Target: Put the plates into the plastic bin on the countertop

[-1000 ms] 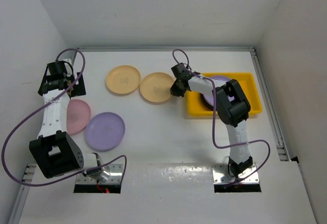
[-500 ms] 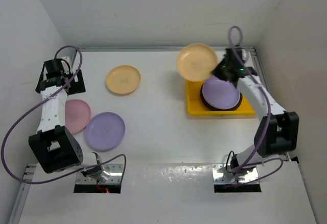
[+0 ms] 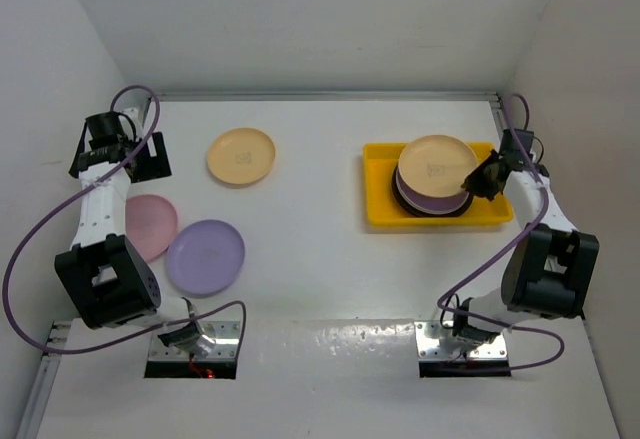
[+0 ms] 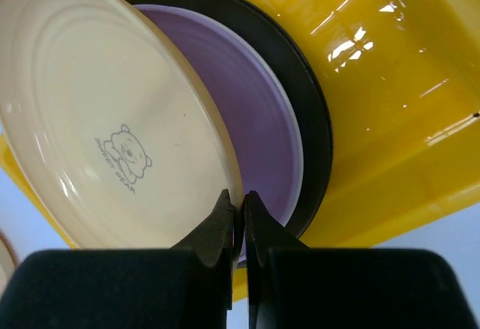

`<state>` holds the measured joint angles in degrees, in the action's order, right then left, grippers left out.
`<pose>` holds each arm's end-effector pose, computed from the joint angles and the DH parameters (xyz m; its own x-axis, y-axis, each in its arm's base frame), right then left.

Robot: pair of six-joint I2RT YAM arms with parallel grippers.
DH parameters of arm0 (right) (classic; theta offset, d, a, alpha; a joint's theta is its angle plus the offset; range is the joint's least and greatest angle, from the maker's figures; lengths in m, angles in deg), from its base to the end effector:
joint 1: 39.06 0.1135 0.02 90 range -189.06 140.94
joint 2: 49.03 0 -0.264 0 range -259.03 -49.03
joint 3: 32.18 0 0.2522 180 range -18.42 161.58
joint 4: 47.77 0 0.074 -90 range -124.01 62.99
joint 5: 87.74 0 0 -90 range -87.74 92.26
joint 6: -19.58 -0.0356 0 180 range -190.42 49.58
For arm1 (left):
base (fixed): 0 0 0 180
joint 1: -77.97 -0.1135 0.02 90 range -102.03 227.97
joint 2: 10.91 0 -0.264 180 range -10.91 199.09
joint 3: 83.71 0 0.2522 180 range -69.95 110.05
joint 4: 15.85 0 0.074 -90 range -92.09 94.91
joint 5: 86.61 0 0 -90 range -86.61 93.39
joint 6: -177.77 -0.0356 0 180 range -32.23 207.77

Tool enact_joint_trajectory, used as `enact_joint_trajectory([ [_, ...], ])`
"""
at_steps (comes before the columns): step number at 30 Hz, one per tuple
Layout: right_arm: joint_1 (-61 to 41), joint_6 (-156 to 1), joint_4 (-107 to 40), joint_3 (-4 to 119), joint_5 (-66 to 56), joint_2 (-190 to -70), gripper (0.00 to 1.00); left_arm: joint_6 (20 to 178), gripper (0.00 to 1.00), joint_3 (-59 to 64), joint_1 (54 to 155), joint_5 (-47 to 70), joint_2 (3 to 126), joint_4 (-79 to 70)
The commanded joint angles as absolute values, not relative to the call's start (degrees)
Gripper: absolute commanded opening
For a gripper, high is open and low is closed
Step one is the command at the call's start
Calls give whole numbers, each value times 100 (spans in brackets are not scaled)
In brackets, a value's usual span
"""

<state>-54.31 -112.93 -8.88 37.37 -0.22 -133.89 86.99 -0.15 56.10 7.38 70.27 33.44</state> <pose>0.2934 -0.0784 0.2210 -0.4158 0.8131 -0.4075 0.7045 0.5713 0.4211 0.2852 0.1118 0.3049 -0.6821 -0.2592 -0.6838 -0.3182 0.9471 -0.0415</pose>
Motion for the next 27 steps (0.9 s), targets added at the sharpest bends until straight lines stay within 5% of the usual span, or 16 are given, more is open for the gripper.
enact_joint_trajectory([
  [1,-5462,-11130,-1317,3643,-416,-13428,0,8777,91,133,5520,875,6933,3254],
  [3,-5462,-11094,-1396,3590,-442,-13551,9,8777,91,81,5520,875,6881,3254],
  [5,-5471,-10972,-1231,3616,-399,-13648,25,8777,91,81,5520,928,6880,3254],
  [6,-5462,-10962,-1160,3659,-364,-13762,43,8777,91,81,5520,980,6880,3254],
  [9,-5322,-10708,-905,3791,75,-13876,60,8725,91,81,5520,1042,6880,3254],
  [18,-4987,-10127,-509,4143,1447,-13824,68,8671,88,256,5853,1701,7547,3008],
  [27,-4715,-10145,-545,4336,1413,-13297,69,8943,79,1870,6284,2936,10333,2920],
])
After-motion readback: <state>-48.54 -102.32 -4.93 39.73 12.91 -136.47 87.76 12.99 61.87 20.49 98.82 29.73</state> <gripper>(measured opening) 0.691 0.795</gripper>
